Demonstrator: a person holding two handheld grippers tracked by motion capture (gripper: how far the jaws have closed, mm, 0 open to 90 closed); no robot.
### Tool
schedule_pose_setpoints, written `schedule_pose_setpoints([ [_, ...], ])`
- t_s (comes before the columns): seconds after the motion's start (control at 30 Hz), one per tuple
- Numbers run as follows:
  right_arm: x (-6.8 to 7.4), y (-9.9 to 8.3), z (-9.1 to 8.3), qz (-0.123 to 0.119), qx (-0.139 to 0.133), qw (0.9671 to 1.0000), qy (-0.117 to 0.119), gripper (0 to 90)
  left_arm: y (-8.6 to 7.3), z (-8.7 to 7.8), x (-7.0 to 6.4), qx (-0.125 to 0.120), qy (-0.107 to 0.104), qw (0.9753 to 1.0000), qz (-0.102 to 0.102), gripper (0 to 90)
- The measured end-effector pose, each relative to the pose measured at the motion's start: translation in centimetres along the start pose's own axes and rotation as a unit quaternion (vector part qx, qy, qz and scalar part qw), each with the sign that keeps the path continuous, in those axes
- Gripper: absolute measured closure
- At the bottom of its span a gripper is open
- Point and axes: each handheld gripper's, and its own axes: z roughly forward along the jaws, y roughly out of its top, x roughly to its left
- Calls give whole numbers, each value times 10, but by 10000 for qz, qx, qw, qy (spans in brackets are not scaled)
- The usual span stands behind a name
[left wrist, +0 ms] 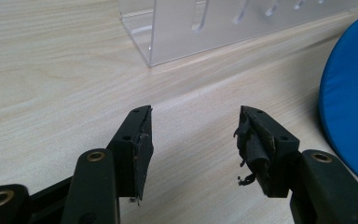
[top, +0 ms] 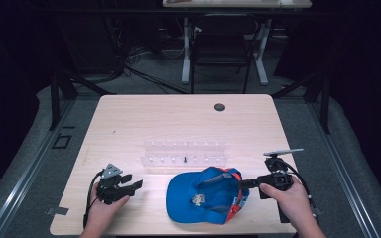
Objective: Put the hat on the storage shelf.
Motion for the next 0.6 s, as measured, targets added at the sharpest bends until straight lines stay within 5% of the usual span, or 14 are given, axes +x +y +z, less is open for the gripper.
schedule_pose_setpoints([
  [0.6, 24, 25, -16, -24, 153, 9988, 457, 782, 0, 1, -1, -12, -11, 10000, 16, 459],
])
